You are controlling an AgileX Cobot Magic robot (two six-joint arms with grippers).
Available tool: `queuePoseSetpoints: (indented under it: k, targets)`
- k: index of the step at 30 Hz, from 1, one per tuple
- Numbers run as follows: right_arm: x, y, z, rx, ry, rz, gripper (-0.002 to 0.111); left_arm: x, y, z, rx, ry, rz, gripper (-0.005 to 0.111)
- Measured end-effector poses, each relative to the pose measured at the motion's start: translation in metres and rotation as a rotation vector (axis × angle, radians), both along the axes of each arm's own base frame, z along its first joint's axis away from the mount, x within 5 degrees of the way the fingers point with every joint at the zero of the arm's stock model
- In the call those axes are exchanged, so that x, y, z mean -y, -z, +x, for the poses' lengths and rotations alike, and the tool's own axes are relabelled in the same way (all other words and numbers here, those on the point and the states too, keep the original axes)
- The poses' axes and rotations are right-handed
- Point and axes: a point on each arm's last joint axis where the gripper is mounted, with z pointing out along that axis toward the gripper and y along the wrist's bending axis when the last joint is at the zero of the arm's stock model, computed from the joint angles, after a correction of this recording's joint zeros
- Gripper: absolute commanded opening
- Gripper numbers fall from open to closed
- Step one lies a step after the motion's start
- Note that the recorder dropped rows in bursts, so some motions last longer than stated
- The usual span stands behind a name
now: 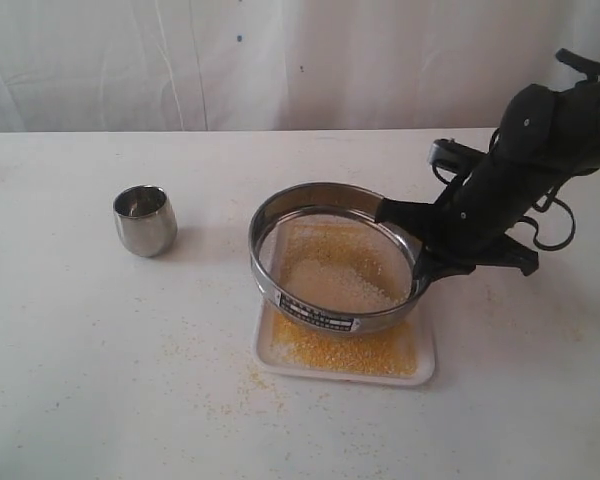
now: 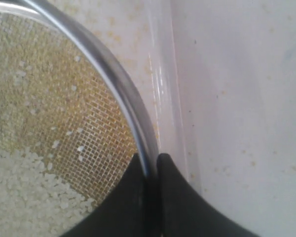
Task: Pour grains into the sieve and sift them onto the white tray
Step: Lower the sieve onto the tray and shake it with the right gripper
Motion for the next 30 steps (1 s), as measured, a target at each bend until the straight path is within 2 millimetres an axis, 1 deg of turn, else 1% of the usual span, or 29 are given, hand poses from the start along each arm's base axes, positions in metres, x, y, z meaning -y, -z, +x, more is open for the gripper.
queuePoseSetpoints:
  k: [2, 4, 6, 8, 10, 12, 13, 15, 16, 18, 20, 22, 24, 26, 28, 29, 30]
  targets:
    - [0.0, 0.0, 0.0, -0.005, 0.002, 0.004, 0.0, 0.0, 0.0, 0.0, 0.0, 0.0, 0.0, 0.0]
    - [-0.001, 0.001, -0.007, -0.079, -0.01, 0.008, 0.0, 0.0, 0.0, 0.0, 0.0, 0.0, 0.0, 0.0]
    - [-0.002, 0.004, -0.012, -0.111, -0.048, -0.003, 0.0, 0.0, 0.0, 0.0, 0.0, 0.0, 0.0, 0.0]
    - [-0.003, 0.006, -0.007, -0.044, -0.072, -0.022, 0.0, 0.0, 0.0, 0.0, 0.0, 0.0, 0.0, 0.0]
    - [-0.003, 0.003, 0.004, 0.07, -0.03, -0.013, 0.0, 0.0, 0.0, 0.0, 0.0, 0.0, 0.0, 0.0]
    - [-0.001, -0.001, 0.006, 0.074, 0.017, 0.022, 0.0, 0.0, 0.0, 0.0, 0.0, 0.0, 0.0, 0.0]
    - [-0.001, -0.001, 0.004, 0.038, 0.016, 0.029, 0.0, 0.0, 0.0, 0.0, 0.0, 0.0, 0.0, 0.0]
    - [-0.002, 0.001, -0.005, -0.029, -0.046, 0.011, 0.0, 0.0, 0.0, 0.0, 0.0, 0.0, 0.0, 0.0]
    - [-0.003, 0.005, -0.006, -0.027, -0.094, -0.017, 0.0, 0.0, 0.0, 0.0, 0.0, 0.0, 0.0, 0.0]
    - [-0.004, 0.009, -0.001, 0.031, -0.138, -0.057, 0.0, 0.0, 0.0, 0.0, 0.0, 0.0, 0.0, 0.0]
    - [-0.002, 0.009, 0.006, 0.094, -0.101, -0.054, 0.0, 0.0, 0.0, 0.0, 0.0, 0.0, 0.0, 0.0]
    - [0.0, 0.006, 0.005, 0.064, -0.07, -0.029, 0.0, 0.0, 0.0, 0.0, 0.0, 0.0, 0.0, 0.0]
    - [-0.001, 0.004, -0.002, -0.008, -0.083, -0.021, 0.0, 0.0, 0.0, 0.0, 0.0, 0.0, 0.0, 0.0]
    - [0.0, 0.009, -0.008, -0.053, -0.105, -0.032, 0.0, 0.0, 0.0, 0.0, 0.0, 0.0, 0.0, 0.0]
    - [-0.001, 0.012, -0.001, 0.039, -0.096, -0.049, 0.0, 0.0, 0.0, 0.0, 0.0, 0.0, 0.0, 0.0]
    - [-0.001, 0.011, 0.006, 0.102, -0.074, -0.047, 0.0, 0.0, 0.0, 0.0, 0.0, 0.0, 0.0, 0.0]
    - [-0.002, 0.009, 0.009, 0.126, -0.047, -0.031, 0.0, 0.0, 0.0, 0.0, 0.0, 0.0, 0.0, 0.0]
